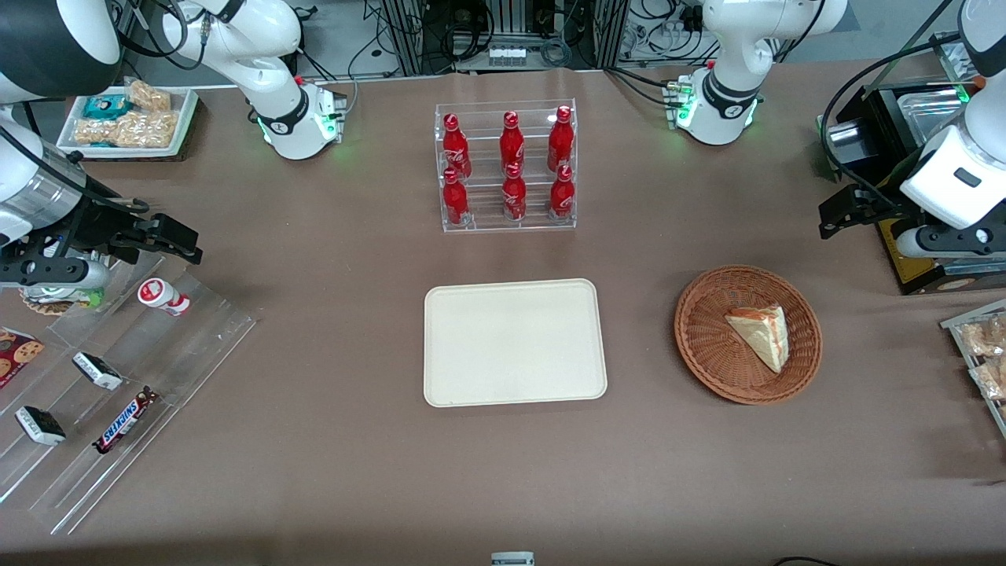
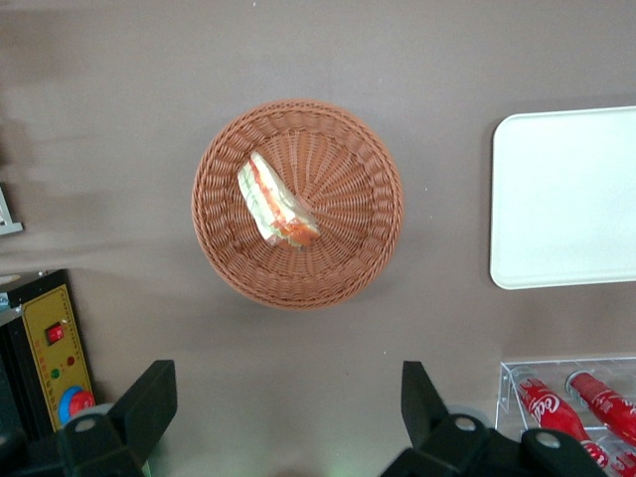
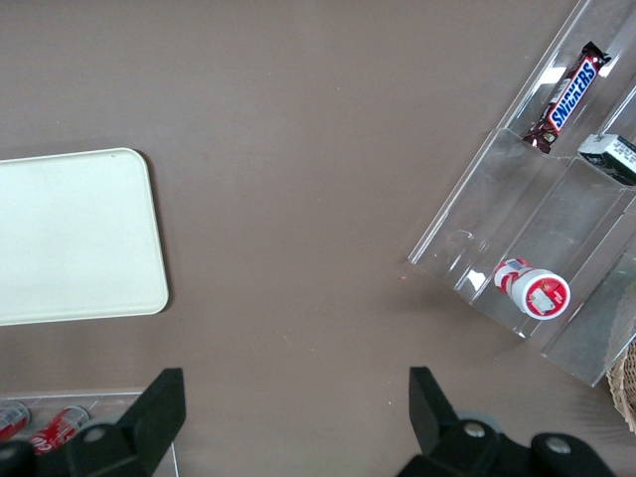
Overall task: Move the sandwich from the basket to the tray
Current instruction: 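Move the left gripper over the sandwich in the wicker basket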
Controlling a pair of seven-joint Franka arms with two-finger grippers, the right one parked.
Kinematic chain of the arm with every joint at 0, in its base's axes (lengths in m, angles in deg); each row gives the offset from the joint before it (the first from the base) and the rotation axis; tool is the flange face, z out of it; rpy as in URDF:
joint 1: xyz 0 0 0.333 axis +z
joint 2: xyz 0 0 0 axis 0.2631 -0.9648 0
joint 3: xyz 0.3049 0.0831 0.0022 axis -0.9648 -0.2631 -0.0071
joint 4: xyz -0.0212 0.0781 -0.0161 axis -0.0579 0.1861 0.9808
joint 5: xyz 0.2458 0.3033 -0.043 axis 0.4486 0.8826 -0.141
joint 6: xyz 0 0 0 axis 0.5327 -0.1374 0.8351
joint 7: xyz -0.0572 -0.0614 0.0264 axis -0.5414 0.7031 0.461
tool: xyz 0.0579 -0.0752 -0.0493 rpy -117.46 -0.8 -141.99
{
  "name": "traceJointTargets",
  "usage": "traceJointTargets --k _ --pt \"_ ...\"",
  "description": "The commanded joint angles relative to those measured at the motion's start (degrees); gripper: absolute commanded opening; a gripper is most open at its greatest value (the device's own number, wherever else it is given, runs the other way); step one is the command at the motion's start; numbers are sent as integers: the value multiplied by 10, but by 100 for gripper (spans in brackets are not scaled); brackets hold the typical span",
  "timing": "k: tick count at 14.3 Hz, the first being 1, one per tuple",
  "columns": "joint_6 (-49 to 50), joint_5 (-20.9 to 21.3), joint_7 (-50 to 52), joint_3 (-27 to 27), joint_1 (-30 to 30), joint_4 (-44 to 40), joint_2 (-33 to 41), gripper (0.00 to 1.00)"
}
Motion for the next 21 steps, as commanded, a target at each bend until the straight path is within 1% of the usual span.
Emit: traceJointTargets --k 1,6,10,13,16,18,21 --pt "19 -3 -9 -6 -6 -13 -9 100" --pt "15 0 -6 -6 -10 -6 -19 100" --pt "7 0 -5 -6 -8 36 -21 100" --pt "-90 1 -4 -8 -5 129 -23 100" --pt "-213 2 -5 -10 -3 229 -25 100" --pt "-295 21 -4 -12 8 292 -25 100" --pt "-398 22 2 -16 16 361 -24 100"
